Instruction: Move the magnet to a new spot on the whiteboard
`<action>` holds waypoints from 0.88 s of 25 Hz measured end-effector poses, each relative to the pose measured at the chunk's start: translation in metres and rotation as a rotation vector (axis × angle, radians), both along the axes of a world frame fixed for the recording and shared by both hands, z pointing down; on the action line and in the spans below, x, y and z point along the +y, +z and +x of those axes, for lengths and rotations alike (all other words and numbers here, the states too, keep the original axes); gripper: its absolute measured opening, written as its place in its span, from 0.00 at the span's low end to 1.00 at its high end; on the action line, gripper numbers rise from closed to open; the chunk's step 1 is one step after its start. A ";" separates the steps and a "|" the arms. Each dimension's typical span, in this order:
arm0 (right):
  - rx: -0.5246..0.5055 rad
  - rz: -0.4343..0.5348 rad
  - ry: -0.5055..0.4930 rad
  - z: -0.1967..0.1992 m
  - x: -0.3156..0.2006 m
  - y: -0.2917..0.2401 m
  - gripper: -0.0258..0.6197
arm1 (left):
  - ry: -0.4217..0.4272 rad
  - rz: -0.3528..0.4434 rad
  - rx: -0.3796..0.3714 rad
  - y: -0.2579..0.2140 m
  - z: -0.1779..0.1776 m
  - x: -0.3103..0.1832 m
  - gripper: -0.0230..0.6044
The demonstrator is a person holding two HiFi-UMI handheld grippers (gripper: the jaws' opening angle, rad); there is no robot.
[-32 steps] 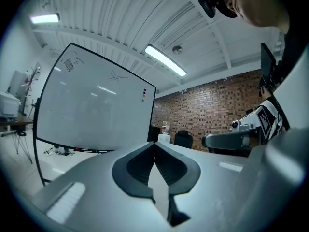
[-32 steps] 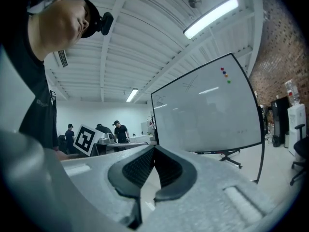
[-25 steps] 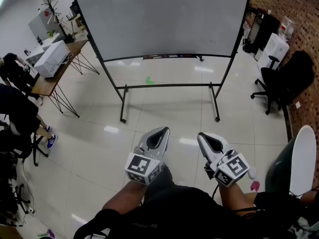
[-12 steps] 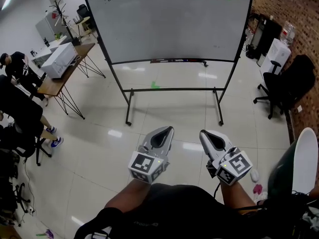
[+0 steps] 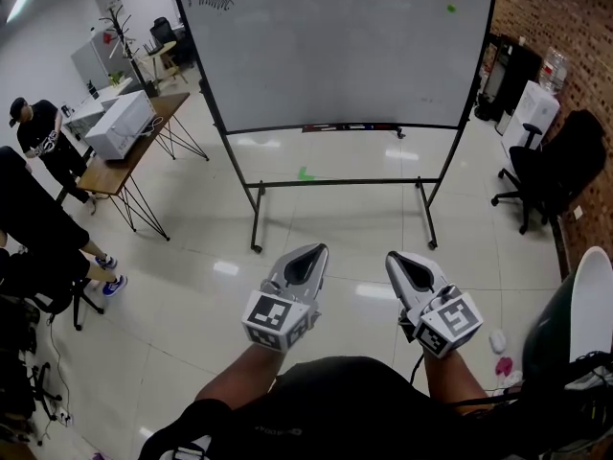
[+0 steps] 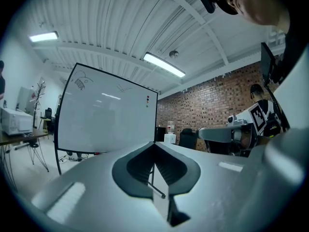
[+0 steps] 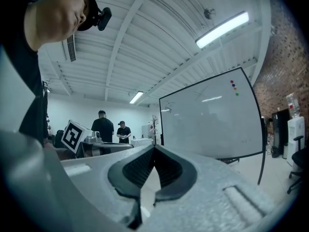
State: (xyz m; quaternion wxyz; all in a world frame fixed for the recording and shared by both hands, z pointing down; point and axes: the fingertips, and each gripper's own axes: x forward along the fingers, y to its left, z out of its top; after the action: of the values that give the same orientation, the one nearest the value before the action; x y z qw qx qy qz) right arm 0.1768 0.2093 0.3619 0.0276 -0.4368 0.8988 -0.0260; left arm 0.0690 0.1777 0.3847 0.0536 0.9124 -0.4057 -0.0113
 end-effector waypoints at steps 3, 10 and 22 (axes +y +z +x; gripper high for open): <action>0.018 0.002 0.008 -0.006 -0.001 -0.001 0.04 | 0.005 0.011 -0.003 -0.008 -0.008 0.001 0.06; 0.043 0.007 0.011 -0.027 -0.001 0.001 0.04 | -0.002 0.010 0.012 -0.008 -0.030 -0.005 0.06; 0.060 0.001 0.007 -0.036 -0.002 0.000 0.04 | 0.011 0.012 0.021 -0.008 -0.034 -0.007 0.06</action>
State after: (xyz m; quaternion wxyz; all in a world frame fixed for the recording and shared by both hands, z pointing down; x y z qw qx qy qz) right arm 0.1410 0.2075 0.3623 0.0009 -0.4407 0.8975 -0.0125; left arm 0.0345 0.1704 0.3767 0.0525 0.9147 -0.4001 -0.0230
